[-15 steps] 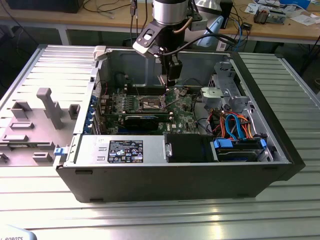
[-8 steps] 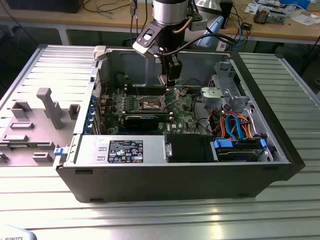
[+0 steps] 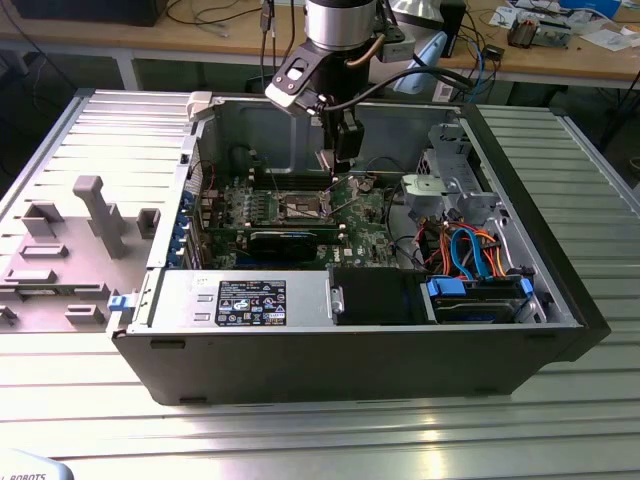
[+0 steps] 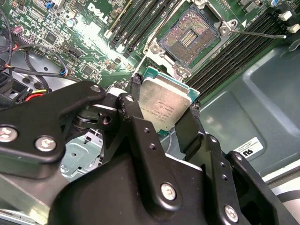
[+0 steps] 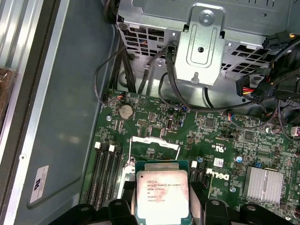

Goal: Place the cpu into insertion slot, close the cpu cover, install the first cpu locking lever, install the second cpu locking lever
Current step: 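Place the cpu into insertion slot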

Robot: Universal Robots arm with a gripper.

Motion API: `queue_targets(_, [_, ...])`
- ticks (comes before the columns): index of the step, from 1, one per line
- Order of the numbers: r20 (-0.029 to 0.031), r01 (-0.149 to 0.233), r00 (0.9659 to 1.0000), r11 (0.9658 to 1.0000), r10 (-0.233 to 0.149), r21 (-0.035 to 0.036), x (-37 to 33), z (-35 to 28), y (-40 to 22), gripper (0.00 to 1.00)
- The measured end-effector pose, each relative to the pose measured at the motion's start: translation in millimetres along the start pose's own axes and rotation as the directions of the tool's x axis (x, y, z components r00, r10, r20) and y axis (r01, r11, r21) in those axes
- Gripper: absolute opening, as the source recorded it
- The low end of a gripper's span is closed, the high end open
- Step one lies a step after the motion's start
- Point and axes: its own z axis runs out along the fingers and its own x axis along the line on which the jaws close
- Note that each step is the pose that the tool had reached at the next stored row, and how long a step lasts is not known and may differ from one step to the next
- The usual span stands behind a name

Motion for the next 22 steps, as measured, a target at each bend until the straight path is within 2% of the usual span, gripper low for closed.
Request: queue_targets(22, [0.0013, -0.015, 0.9999, 0.9999, 0.015, -0.0002, 0.0, 0.3, -0.1, 0.54])
